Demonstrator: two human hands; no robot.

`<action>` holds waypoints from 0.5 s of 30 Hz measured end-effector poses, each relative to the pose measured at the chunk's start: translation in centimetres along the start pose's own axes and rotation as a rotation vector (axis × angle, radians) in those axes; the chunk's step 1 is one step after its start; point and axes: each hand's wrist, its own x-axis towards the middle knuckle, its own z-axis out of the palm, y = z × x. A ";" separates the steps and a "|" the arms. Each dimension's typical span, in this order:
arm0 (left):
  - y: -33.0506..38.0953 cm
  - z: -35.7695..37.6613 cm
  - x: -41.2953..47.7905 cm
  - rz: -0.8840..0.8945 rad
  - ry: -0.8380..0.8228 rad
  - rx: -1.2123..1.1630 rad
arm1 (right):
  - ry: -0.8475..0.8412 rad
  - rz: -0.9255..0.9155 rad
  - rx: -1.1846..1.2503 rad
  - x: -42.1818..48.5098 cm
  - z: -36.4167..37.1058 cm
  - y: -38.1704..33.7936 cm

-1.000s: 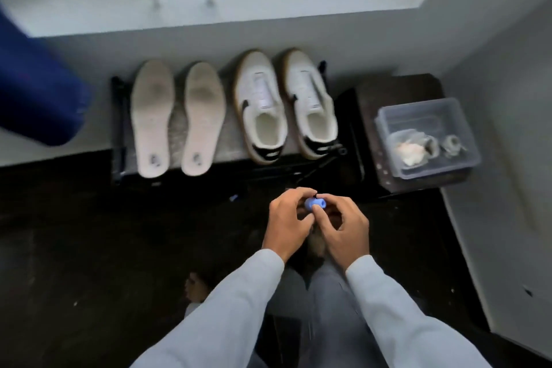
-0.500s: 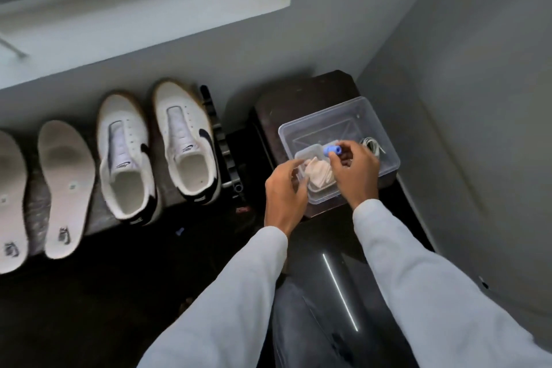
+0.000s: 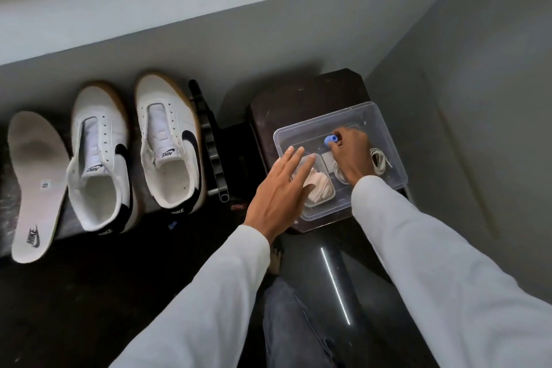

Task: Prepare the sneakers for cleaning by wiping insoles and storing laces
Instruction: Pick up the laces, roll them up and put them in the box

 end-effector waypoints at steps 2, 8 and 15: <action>-0.4 0.4 -0.4 0.002 0.008 0.016 | -0.013 0.007 -0.004 0.2 0.4 0.3; -1.0 1.4 -3.0 -0.037 0.013 -0.028 | -0.046 -0.001 -0.061 0.0 0.6 0.1; -2.4 0.9 -9.3 -0.172 0.033 0.007 | 0.111 -0.234 -0.023 -7.5 -0.7 -4.7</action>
